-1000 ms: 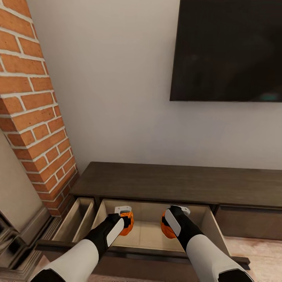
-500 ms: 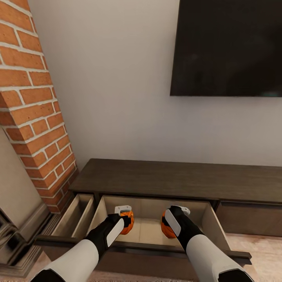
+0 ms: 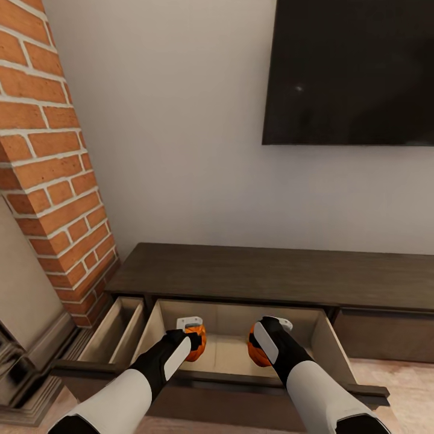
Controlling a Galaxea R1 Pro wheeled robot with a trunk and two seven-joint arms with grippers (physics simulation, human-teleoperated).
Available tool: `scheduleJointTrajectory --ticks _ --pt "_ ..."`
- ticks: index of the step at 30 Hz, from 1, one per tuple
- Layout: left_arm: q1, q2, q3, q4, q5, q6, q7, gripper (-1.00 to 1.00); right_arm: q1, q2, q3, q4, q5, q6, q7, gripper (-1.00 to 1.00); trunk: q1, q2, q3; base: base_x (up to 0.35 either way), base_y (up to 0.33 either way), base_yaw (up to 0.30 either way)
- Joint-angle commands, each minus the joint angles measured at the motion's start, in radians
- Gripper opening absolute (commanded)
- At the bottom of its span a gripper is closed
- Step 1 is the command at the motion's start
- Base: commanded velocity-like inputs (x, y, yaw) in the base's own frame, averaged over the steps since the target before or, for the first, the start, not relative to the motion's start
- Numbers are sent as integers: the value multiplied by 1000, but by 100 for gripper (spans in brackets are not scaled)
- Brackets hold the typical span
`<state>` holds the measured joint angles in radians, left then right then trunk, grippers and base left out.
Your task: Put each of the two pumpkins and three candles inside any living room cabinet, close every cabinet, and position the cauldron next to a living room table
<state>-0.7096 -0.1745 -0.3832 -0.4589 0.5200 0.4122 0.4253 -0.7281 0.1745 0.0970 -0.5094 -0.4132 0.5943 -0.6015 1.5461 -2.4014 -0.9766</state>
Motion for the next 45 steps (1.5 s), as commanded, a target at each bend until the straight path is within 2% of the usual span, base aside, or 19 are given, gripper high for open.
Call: scheduleJointTrajectory --ticks 1,22,36,42,45 --pt "-1 0 -3 -1 4 4 9 -100 -1 0 3 -1 -4 4 -8 -100 0 0 -1 212 0 0" --pt "1 0 -3 -1 4 4 9 -100 -1 0 3 -1 -4 4 -8 -100 0 0 -1 32 -98 0" --pt "0 0 -3 -1 5 4 9 -100 -1 0 3 -1 -4 4 -8 -100 54 -98 -45 0 -1 0" --pt "0 0 -3 -1 4 2 9 -100 -1 0 3 -1 -4 4 -8 -100 57 -100 -68 0 0 0" --pt "1 0 -3 -1 4 2 9 -100 -1 0 3 -1 -4 4 -8 -100 57 -100 -68 0 0 0"
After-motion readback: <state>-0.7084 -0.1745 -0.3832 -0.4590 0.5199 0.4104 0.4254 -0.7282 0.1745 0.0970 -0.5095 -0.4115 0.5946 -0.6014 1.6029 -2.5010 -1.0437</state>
